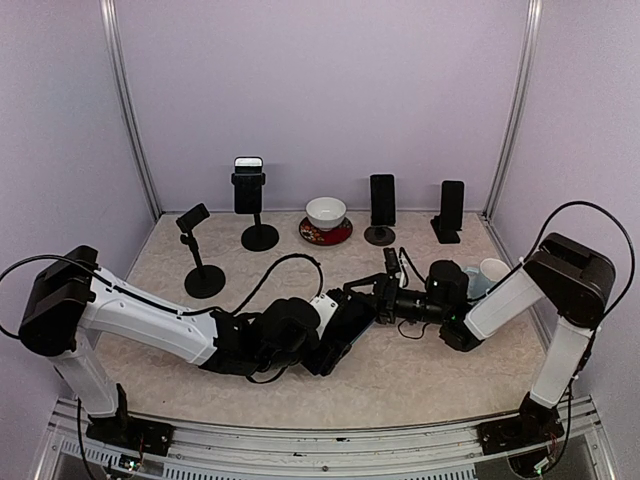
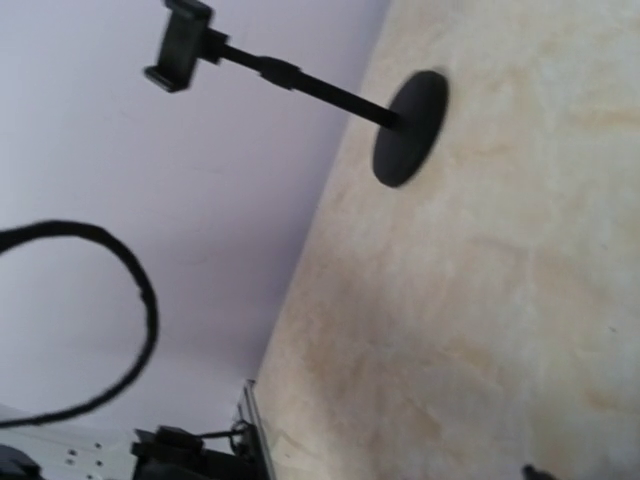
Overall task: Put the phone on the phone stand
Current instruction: Pass from the left arm to the right
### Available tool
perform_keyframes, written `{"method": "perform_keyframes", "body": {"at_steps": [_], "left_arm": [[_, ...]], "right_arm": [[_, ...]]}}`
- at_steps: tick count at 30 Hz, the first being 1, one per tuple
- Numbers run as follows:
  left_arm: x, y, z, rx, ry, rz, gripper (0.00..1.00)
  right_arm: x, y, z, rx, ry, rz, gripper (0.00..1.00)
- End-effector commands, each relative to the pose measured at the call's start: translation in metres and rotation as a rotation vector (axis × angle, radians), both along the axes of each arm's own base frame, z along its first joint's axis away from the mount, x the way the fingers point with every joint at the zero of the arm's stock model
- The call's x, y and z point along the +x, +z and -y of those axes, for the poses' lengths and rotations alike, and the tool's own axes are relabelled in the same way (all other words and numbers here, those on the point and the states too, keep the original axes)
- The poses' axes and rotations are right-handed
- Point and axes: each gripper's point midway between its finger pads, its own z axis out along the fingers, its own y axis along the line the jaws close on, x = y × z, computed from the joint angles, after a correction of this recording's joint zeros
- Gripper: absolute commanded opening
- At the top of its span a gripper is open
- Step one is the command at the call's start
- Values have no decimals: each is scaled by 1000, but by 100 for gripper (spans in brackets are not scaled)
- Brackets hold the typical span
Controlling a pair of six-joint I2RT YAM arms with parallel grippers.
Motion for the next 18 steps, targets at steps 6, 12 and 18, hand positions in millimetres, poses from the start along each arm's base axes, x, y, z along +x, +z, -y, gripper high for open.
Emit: {"method": "perform_keyframes", "body": {"at_steps": [6,12,18], "left_arm": [[2,27,10,-91,0,45,48],[2,26,9,-93,2,45,49],[2,24,10,-92,0,43,49]], "right_arm": [[2,16,-15,50,10,32,75],[5,6,-19,33,9,15,66],[8,4,-21,28,-10,10,58]]}}
